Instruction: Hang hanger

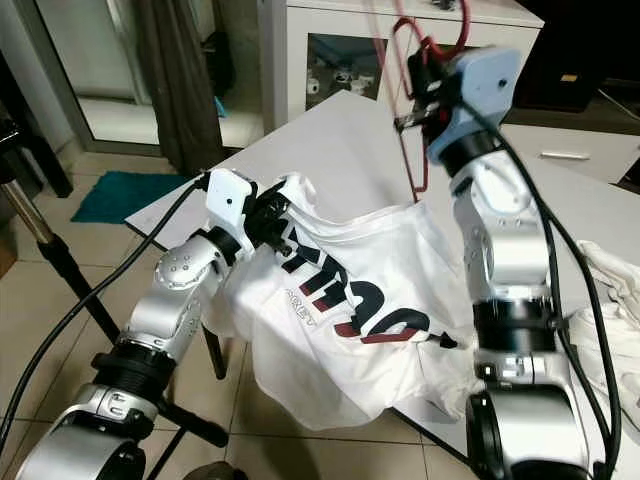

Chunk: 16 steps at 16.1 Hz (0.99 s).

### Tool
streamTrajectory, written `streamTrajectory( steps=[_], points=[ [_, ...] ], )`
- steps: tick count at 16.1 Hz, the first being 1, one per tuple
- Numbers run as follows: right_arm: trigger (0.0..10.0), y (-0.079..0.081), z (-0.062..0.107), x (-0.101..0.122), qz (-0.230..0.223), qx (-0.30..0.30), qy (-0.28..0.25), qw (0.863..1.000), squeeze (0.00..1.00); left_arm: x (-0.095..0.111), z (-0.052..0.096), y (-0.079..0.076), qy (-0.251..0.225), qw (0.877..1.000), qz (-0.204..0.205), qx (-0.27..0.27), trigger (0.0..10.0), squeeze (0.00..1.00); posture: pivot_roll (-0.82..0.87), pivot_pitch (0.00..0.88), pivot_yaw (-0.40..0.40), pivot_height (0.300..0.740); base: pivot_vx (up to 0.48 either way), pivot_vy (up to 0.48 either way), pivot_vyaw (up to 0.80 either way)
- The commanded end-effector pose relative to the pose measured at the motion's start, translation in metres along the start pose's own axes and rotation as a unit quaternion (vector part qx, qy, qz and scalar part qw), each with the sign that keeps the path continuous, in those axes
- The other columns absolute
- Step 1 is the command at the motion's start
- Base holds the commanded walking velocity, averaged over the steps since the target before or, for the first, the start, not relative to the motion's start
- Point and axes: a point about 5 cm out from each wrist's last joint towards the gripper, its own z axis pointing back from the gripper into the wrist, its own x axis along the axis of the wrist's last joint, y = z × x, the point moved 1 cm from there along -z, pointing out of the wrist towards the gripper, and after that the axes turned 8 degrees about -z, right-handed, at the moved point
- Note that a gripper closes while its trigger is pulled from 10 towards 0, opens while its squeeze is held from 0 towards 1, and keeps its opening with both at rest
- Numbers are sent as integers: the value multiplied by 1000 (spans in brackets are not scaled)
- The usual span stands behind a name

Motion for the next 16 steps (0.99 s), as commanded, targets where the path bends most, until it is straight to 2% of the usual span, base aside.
streamTrajectory(
  steps=[1, 2, 4, 5, 6, 7, 8, 9, 10, 13, 14, 16],
  points=[
    [0, -10, -3, 9, -13, -23, -19, 999, 0, 2, 0, -2, -6, 1000, -4, -1, 0, 0, 53, 0, -31, 723, 0, 0, 0],
    [0, -19, -4, 10, -11, -44, -16, 999, 0, 2, 0, -3, -6, 1000, -3, -1, 0, 0, 50, 0, -31, 723, 0, 0, 0],
    [0, -36, 1, 5, 42, -74, 15, 996, 0, 2, 0, -6, -6, 1000, -1, -3, 0, 0, 48, 0, -30, 723, 0, 0, 0],
    [0, -49, 7, 4, 92, -95, 33, 991, 0, 2, 0, -6, -6, 1000, -1, -4, 0, 0, 43, 0, -29, 723, 0, 0, 0],
    [0, -62, 12, 7, 95, -124, 29, 987, 0, 2, 0, -6, -6, 1000, 0, -4, 0, 0, 39, 0, -28, 723, 0, 0, 0],
    [0, -91, 22, 17, 9, -195, 10, 981, 0, 2, -1, -7, -6, 1000, 1, -5, 0, 0, 31, 0, -25, 723, 0, 0, 0],
    [0, -91, 22, 17, 9, -195, 10, 981, 0, 2, -1, -7, -6, 1000, 1, -5, 0, 0, 31, 0, -25, 723, 0, 0, 0],
    [0, -104, 27, 18, -41, -225, 2, 974, 0, 1, -2, -8, -6, 1000, 3, -7, 0, 0, 25, 0, -22, 723, 0, 0, 0],
    [0, -110, 29, 17, -75, -243, -5, 967, 0, 2, -3, -11, -7, 1000, 4, -11, 0, 0, 21, 0, -21, 723, 0, 0, 0],
    [0, -94, 19, 14, -121, -215, -24, 969, 0, 3, -5, -13, -9, 1000, 5, -14, 0, 0, 20, 0, -21, 723, 0, 0, 0],
    [0, -87, 15, 16, -149, -205, -45, 966, 0, 3, -5, -13, -9, 1000, 5, -13, 0, 0, 24, 0, -22, 723, 0, 0, 0],
    [0, -80, 9, 16, -211, -206, -82, 952, 0, 2, -3, -12, -8, 1000, 5, -10, 0, 0, 36, 0, -30, 723, 0, 0, 0]
  ],
)
